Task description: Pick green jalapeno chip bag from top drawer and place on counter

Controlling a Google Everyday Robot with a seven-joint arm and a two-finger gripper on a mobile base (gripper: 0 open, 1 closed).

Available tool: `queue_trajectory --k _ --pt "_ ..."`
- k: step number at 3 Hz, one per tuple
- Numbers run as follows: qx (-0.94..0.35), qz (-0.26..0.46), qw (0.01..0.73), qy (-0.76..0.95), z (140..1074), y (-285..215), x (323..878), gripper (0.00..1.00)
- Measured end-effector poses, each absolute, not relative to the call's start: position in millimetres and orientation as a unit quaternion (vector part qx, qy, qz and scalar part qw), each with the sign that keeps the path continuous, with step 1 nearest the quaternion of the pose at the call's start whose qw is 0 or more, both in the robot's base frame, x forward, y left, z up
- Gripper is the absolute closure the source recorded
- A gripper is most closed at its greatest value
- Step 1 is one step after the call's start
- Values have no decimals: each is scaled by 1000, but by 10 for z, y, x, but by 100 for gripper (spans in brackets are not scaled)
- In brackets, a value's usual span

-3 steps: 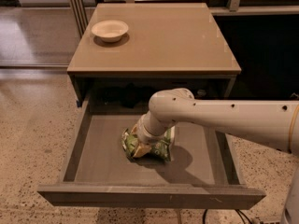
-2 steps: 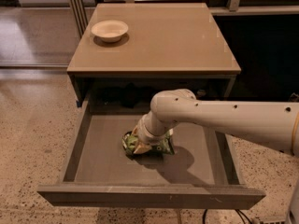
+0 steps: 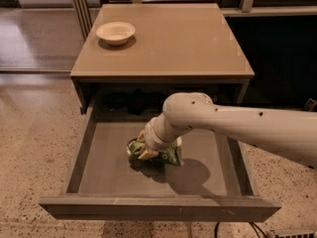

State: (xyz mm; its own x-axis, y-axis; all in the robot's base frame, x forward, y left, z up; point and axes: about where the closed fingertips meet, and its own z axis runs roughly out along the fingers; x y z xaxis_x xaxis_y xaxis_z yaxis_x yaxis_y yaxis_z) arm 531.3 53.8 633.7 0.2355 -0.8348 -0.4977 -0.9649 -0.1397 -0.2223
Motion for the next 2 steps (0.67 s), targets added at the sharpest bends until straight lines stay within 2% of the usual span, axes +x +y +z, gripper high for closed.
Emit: queue_trajectory --k 2 --pt "-746 126 256 602 6344 542 5309 100"
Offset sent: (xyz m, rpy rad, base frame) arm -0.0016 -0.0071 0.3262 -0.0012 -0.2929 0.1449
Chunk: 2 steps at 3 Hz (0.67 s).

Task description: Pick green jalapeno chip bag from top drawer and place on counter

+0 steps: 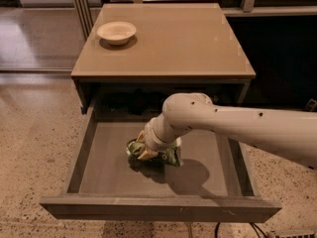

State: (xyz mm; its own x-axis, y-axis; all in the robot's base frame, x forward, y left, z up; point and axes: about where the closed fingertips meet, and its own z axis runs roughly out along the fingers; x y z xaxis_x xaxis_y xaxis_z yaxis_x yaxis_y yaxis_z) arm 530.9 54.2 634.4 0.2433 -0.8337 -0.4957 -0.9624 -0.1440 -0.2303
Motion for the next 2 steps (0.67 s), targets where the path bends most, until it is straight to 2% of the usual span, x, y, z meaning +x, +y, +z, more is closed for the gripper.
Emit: queue_trajectory --k 2 --pt "-748 121 257 600 6398 543 5331 100"
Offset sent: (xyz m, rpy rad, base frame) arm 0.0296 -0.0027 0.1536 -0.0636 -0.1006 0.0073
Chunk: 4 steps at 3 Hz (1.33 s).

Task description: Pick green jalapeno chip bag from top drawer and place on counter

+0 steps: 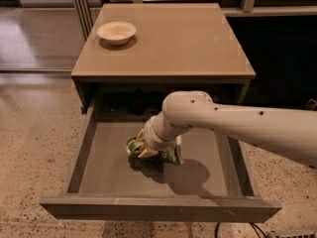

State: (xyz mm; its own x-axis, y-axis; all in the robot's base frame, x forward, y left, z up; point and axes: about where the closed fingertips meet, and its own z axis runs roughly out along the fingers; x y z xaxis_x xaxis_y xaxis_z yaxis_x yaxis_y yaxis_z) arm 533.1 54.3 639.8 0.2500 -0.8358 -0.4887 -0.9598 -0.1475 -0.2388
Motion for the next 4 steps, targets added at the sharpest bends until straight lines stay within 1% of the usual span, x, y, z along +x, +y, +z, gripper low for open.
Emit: queue_trajectory --k 4 --pt "-747 116 260 601 6352 497 5354 100"
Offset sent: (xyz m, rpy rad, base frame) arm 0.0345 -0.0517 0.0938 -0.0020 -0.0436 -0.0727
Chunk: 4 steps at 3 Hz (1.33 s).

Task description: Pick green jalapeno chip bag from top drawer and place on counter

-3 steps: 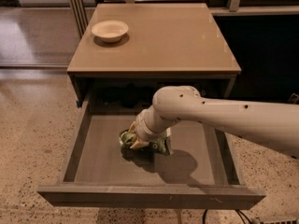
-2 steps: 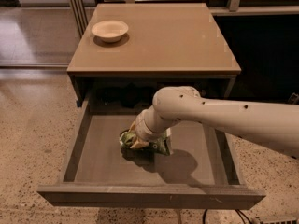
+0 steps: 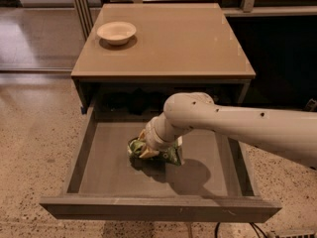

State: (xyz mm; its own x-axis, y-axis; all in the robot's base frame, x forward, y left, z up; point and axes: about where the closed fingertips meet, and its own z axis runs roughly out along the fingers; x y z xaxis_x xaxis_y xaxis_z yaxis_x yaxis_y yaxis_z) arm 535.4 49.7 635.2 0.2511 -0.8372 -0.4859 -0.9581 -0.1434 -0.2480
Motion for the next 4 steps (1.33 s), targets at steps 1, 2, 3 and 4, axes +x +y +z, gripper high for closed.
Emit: queue_trajectory --k 1,2,3,4 --pt "-747 116 260 601 6352 497 5354 100" --pt "-755 98 247 600 6272 529 5338 100" --pt "-771 86 212 594 6014 604 5190 100" --pt "-774 84 207 592 5996 615 5168 100"
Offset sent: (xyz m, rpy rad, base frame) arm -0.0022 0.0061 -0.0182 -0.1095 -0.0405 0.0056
